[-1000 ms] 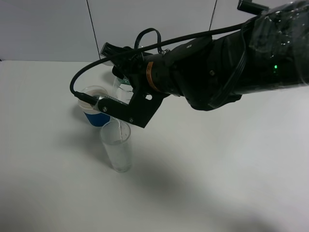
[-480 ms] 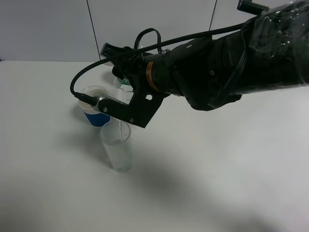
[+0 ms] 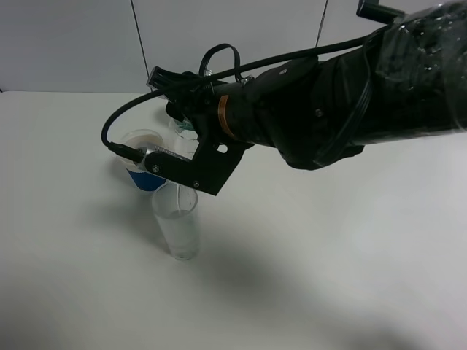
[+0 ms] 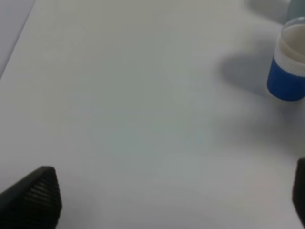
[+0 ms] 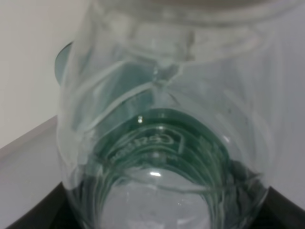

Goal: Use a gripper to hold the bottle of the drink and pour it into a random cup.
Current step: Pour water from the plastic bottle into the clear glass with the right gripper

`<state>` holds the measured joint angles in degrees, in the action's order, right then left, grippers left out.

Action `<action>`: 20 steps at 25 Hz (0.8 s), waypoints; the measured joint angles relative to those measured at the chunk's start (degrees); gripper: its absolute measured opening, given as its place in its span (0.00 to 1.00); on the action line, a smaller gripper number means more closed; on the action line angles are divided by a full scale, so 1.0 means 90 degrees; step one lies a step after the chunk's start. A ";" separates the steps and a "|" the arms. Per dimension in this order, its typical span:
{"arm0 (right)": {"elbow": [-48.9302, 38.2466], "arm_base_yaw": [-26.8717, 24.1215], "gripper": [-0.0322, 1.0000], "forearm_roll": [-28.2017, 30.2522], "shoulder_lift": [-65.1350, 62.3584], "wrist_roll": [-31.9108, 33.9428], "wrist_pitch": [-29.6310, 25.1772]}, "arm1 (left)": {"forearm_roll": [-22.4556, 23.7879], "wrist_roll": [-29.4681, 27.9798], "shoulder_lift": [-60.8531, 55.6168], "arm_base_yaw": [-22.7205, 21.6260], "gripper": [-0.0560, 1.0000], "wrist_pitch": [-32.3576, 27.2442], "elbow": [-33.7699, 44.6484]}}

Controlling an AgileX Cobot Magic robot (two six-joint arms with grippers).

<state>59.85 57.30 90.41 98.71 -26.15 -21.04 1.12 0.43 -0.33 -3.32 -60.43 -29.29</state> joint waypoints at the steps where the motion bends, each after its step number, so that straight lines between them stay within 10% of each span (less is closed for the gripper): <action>1: 0.0000 0.0021 0.56 0.0006 0.0000 -0.0042 0.0000 | 0.0000 0.0000 0.0000 0.0000 0.98 0.0000 0.0000; 20: 0.0001 0.0062 0.56 0.0061 0.0000 -0.0579 -0.0038 | 0.0000 0.0000 0.0000 0.0000 0.98 0.0000 0.0000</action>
<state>59.86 57.86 90.97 98.71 -31.36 -21.39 1.12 0.43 -0.33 -3.32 -60.43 -29.29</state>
